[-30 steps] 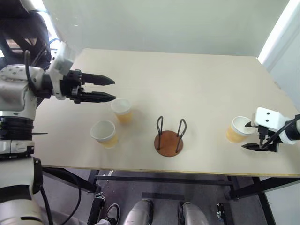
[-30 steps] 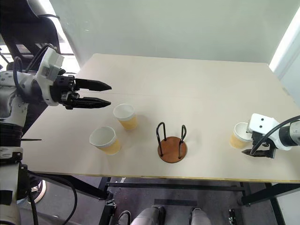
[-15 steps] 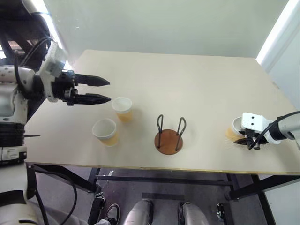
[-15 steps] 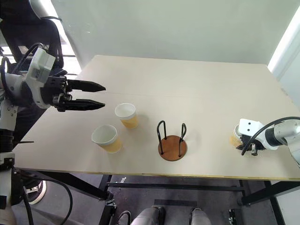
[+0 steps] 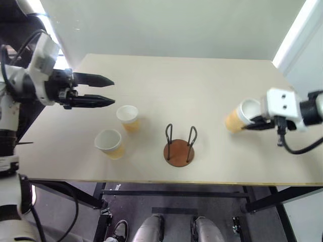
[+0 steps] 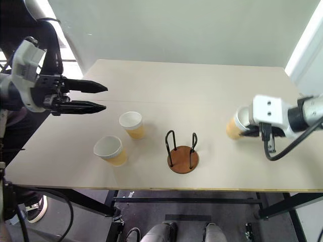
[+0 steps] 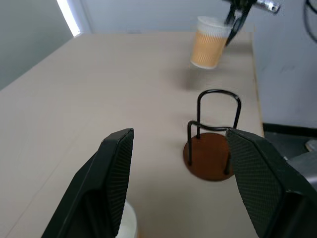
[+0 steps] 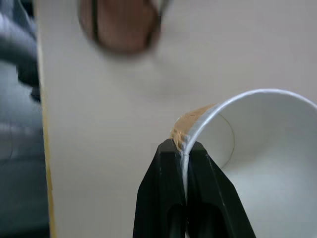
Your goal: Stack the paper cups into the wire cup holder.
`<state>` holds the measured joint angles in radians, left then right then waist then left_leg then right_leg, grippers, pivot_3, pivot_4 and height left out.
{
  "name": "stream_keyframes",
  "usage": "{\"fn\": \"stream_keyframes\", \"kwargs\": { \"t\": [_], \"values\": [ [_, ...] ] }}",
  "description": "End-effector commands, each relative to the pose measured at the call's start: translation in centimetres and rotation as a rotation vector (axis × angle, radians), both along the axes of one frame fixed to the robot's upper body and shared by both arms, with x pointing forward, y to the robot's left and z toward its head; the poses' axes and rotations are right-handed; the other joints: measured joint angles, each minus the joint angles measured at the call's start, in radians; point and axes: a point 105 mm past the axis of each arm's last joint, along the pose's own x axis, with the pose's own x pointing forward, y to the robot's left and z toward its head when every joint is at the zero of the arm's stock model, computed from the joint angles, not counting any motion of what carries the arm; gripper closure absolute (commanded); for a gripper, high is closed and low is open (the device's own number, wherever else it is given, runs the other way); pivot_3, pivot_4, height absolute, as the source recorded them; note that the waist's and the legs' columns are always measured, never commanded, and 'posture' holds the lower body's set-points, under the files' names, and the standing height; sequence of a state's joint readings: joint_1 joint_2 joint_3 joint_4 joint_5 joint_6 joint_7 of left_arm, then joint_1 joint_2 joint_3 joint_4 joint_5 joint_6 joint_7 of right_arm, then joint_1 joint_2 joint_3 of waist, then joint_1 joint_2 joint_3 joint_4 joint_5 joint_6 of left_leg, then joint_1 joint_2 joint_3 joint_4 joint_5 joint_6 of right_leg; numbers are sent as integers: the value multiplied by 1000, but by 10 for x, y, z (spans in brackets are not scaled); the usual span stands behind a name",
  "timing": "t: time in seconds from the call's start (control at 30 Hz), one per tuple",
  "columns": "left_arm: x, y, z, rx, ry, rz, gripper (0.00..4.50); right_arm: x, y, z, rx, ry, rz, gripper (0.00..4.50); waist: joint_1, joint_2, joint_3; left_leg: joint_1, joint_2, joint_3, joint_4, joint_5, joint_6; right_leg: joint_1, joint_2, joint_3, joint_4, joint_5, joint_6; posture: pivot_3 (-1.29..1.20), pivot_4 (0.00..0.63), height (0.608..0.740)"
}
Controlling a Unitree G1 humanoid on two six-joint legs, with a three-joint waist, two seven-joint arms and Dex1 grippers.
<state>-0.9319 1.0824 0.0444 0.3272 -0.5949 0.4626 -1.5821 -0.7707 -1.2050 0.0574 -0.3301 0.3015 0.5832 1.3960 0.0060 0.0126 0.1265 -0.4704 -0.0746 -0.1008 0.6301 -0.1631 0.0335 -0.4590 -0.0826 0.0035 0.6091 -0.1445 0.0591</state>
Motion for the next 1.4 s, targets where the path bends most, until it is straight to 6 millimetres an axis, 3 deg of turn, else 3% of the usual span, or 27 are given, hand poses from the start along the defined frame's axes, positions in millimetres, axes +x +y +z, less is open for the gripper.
{"fn": "stream_keyframes", "kwargs": {
  "t": [0.03, 0.2, 0.37, 0.63, 1.4],
  "values": [
    [-7, -3, -1, 22, 13, -52, 1321, -18, 50, 44, 129, -81, 193, 4475, -5, 0, 0, 1, 0, 0, 0, 0, 0, 0, 0, 0, 1, -1, -1, 0, 150, 740],
    [0, 0, -19, 75, 53, -23, 1321, -22, 97, 47, 182, -72, 307, 4475, -3, -1, 0, 1, 3, -3, -1, 1, -2, 0, 3, -1, 1, -2, -4, 0, 150, 740],
    [4, 7, -34, 124, 75, 17, 1321, -15, 114, 28, 167, -37, 319, 4475, 5, -1, 0, -1, 3, -5, 0, 2, -3, -1, 4, -2, 2, -2, -6, 0, 150, 740],
    [-4, 5, -34, 114, 76, 3, 1321, -10, 111, 1, 94, 26, 327, 4475, 5, -2, 0, 0, 3, -4, 0, 2, -5, -2, 4, -2, 2, -1, -9, 0, 150, 740],
    [-10, 7, -31, 116, 71, 22, 1321, 8, 105, -34, 7, 44, 301, 4475, 3, -2, 0, 0, 6, -4, 0, 4, -7, -2, 6, -2, 3, 2, -14, 0, 150, 740]
  ]
}}
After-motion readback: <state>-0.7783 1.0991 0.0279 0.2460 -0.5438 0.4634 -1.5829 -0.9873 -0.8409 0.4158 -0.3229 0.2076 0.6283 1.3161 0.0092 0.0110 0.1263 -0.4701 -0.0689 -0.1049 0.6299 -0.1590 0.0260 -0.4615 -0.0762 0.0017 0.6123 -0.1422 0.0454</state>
